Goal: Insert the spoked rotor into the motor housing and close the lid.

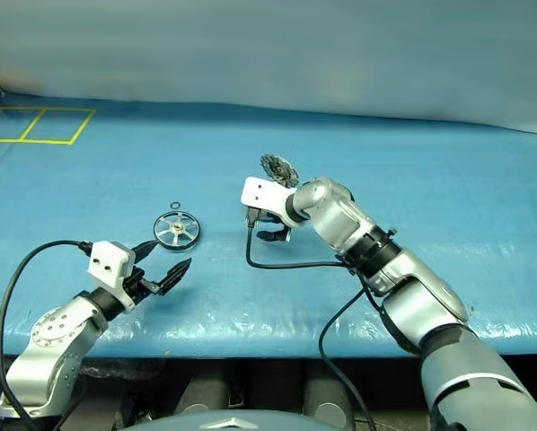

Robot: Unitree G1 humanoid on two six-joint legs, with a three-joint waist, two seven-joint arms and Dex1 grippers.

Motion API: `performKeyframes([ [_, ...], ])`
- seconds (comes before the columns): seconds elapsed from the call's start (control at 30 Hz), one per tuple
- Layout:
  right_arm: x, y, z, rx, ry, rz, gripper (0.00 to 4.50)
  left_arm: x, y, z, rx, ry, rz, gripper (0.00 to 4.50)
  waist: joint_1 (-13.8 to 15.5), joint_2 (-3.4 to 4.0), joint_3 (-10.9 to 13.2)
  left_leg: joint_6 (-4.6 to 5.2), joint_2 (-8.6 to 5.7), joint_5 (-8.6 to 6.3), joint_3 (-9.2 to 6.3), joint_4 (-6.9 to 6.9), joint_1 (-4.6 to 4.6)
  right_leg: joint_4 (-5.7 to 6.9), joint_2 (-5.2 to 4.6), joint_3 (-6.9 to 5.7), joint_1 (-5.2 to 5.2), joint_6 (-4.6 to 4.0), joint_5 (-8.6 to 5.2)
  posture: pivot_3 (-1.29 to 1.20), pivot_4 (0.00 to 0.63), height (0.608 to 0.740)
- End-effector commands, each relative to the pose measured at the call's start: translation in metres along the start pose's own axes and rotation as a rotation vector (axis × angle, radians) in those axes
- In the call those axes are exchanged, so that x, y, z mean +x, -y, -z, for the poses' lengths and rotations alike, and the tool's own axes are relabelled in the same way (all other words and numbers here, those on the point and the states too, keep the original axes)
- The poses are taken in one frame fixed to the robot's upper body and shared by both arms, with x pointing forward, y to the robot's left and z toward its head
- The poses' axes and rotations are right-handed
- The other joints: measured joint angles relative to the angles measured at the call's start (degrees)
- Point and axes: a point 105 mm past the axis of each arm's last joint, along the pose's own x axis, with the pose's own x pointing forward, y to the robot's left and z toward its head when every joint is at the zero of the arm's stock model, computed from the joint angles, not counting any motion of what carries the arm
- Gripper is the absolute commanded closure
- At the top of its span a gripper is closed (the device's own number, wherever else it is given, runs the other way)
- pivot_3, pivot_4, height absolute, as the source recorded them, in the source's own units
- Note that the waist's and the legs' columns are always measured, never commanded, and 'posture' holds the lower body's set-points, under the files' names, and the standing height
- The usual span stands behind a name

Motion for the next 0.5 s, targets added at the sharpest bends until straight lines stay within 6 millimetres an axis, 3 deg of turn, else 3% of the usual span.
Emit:
performKeyframes([
  [0.03, -0.002, 0.023, -0.011, -0.015, 0.02, 0.06, 0.02, 0.0, 0.013, -0.016, 0.043, 0.08, 0.031, 0.0, -0.1, 0.02, 0.0, 0.0, 0.0, 0.0, 0.01, 0.0, -0.01, 0.01, 0.0, 0.01, 0.0, 0.0, 0.0, 0.0, 0.15, 0.74],
  [0.3, 0.009, 0.03, -0.004, 0.004, -0.016, 0.07, 0.02, 0.003, 0.03, -0.014, 0.059, 0.124, 0.071, 0.0, -0.4, 0.04, 0.0, -0.23, 0.02, 0.13, 0.07, -0.04, 0.01, 0.03, 0.0, 0.06, -0.03, 0.0, 0.01, 0.0, 0.15, 0.74],
  [0.5, 0.016, 0.018, 0.005, 0.024, -0.049, -0.012, 0.02, 0.008, 0.044, -0.014, 0.113, 0.174, 0.111, 0.0, -0.5, 0.05, 0.0, -0.2, 0.05, 0.11, 0.12, -0.07, 0.04, 0.04, 0.0, 0.11, -0.03, 0.0, 0.01, 0.0, 0.15, 0.74],
])
